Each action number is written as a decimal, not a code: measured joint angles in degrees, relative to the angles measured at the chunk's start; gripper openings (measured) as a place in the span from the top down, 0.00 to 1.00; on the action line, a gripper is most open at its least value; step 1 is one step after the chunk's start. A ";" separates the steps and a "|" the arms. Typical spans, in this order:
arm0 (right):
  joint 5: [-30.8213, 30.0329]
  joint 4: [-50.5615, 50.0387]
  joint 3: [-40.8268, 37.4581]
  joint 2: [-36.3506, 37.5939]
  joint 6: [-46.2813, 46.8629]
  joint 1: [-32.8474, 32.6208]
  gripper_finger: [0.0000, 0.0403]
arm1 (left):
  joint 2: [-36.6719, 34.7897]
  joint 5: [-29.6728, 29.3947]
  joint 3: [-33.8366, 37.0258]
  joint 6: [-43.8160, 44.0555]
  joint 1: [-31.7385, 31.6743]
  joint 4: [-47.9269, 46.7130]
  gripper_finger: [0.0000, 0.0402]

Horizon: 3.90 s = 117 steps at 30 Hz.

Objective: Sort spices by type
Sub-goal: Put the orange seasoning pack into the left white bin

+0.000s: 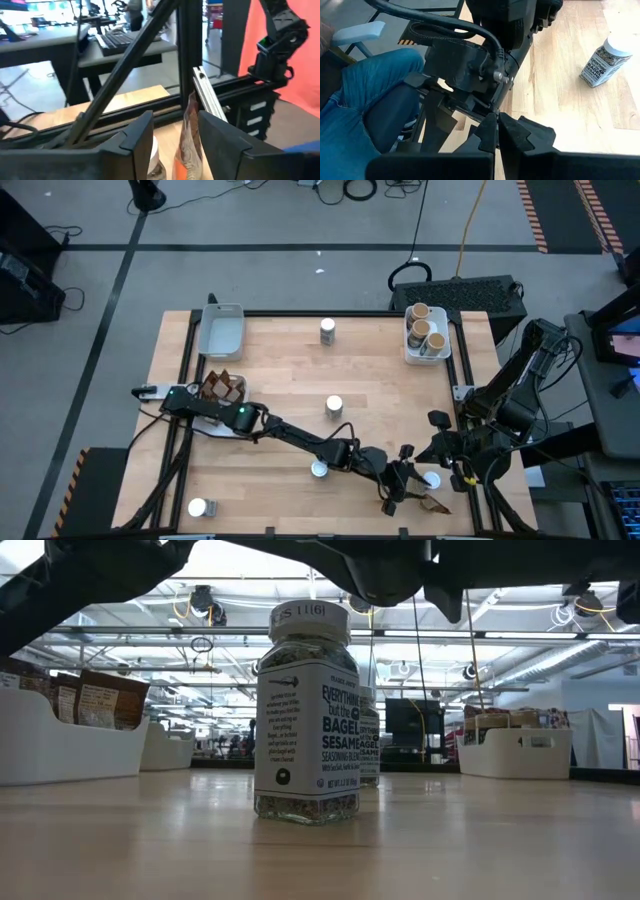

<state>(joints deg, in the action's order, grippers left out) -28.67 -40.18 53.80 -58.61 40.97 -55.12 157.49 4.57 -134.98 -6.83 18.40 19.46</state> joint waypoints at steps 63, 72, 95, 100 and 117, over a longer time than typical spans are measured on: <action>-5.86 0.00 0.00 -0.02 -1.33 0.05 1.00 | 5.18 1.67 -0.02 0.22 0.75 11.73 0.57; -5.86 -0.02 0.00 -0.02 -1.33 0.05 1.00 | 5.22 1.36 -0.02 0.46 0.21 11.49 0.57; -5.86 -0.76 0.00 -0.02 -1.35 0.05 1.00 | 5.29 0.05 -0.02 3.46 0.21 11.60 0.80; -5.86 -0.82 0.00 -0.02 -1.35 0.05 1.00 | 5.29 0.01 -0.02 3.45 0.21 11.60 0.83; -5.86 -0.86 0.00 -0.02 -1.35 0.05 1.00 | 5.29 1.47 -0.02 0.61 -0.05 11.79 0.99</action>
<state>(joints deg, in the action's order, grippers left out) -34.52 -41.04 53.80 -58.63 39.62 -55.07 162.78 6.04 -135.00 -6.22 18.35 31.25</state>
